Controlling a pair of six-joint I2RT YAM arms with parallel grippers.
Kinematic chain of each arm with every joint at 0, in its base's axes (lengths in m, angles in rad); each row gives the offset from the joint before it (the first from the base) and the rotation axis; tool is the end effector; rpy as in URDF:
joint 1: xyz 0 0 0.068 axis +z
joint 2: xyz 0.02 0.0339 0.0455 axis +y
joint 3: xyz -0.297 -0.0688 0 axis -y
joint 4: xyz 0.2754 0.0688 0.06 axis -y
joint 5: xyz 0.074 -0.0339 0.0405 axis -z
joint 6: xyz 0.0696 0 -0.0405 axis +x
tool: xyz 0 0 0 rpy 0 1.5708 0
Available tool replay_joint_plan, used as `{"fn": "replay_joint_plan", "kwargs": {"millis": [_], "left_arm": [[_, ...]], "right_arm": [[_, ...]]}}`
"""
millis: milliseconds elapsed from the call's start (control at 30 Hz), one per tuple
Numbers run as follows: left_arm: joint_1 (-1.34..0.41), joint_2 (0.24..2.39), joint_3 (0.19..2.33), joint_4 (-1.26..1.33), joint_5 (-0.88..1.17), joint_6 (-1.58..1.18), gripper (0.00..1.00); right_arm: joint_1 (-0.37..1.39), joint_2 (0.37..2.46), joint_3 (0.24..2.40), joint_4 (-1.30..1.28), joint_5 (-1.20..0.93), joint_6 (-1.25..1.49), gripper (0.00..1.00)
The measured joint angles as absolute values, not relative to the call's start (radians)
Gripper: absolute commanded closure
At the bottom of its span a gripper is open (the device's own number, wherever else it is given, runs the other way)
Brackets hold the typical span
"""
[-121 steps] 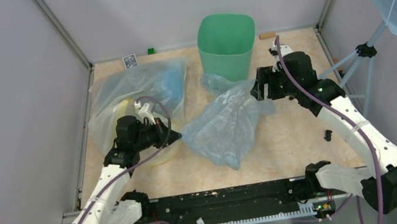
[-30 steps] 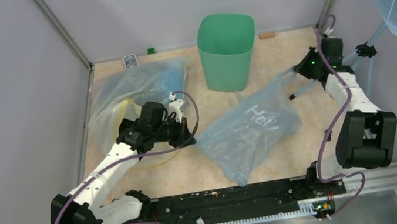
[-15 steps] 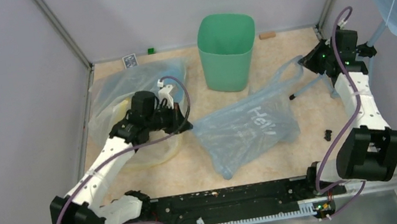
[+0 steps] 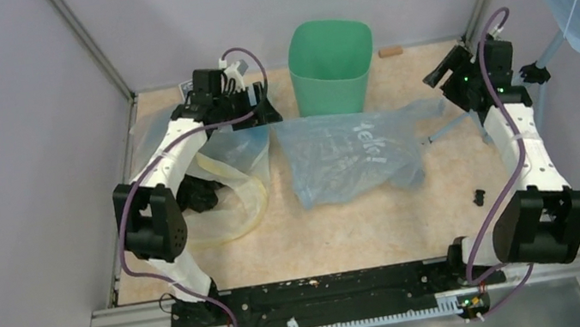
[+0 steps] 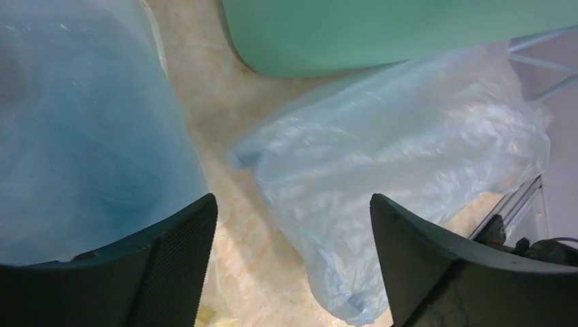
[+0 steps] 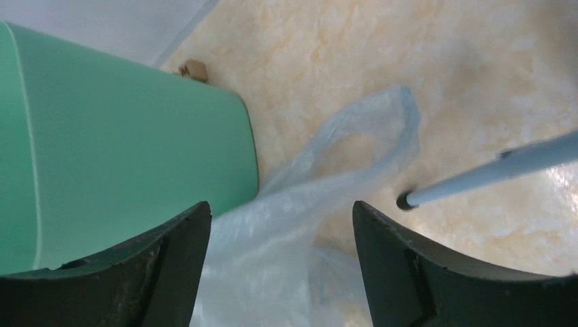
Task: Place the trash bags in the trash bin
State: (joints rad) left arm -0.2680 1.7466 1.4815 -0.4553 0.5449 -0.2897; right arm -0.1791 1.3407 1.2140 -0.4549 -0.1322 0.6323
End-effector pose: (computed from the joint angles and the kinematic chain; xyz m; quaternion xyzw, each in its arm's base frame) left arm 0.4280 -0.1550 0.3036 0.1015 0.8785 -0.3450 0.3145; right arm 0.3485 -0.0538 0.3488 0.3178 0.8193 0.1631 0.4485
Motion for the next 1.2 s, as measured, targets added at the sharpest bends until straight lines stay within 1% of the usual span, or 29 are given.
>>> {"fn": "replay_joint_plan", "kwargs": {"millis": [67, 133, 233, 433, 600, 667, 767, 933, 1033, 1200], "left_arm": [[-0.266, 1.747, 1.491, -0.455, 0.537, -0.293, 0.06], [-0.267, 1.735, 1.481, -0.451, 0.537, -0.297, 0.05], [-0.276, 1.663, 1.392, -0.438, 0.528, -0.302, 0.05], [-0.347, 1.357, 1.094, -0.398, 0.498, -0.348, 0.07], [-0.439, 1.070, 0.808, -0.292, 0.447, -0.464, 0.07], [-0.480, 0.999, 0.723, -0.265, 0.421, -0.525, 0.06], [-0.553, 0.926, 0.614, -0.212, 0.376, -0.639, 0.06], [-0.640, 0.859, 0.481, -0.110, 0.287, -0.826, 0.05], [-0.682, 0.853, 0.440, -0.070, 0.208, -0.896, 0.02], [-0.744, 0.893, 0.426, 0.016, 0.100, -0.923, 0.01]], "right_arm": [[-0.179, 1.302, 1.150, -0.435, -0.148, 0.612, 0.22], [-0.179, 1.240, 1.069, -0.437, -0.159, 0.603, 0.21], [-0.179, 1.097, 0.928, -0.455, -0.169, 0.595, 0.21], [-0.172, 0.832, 0.745, -0.477, -0.189, 0.596, 0.22], [-0.170, 0.688, 0.645, -0.562, -0.150, 0.693, 0.18], [-0.170, 0.663, 0.632, -0.619, -0.107, 0.750, 0.12], [-0.170, 0.643, 0.629, -0.697, -0.045, 0.837, 0.08], [-0.171, 0.646, 0.597, -0.734, -0.045, 0.971, 0.08], [-0.173, 0.682, 0.558, -0.725, -0.099, 1.048, 0.08], [-0.173, 0.776, 0.463, -0.633, -0.221, 1.173, 0.11]]}}
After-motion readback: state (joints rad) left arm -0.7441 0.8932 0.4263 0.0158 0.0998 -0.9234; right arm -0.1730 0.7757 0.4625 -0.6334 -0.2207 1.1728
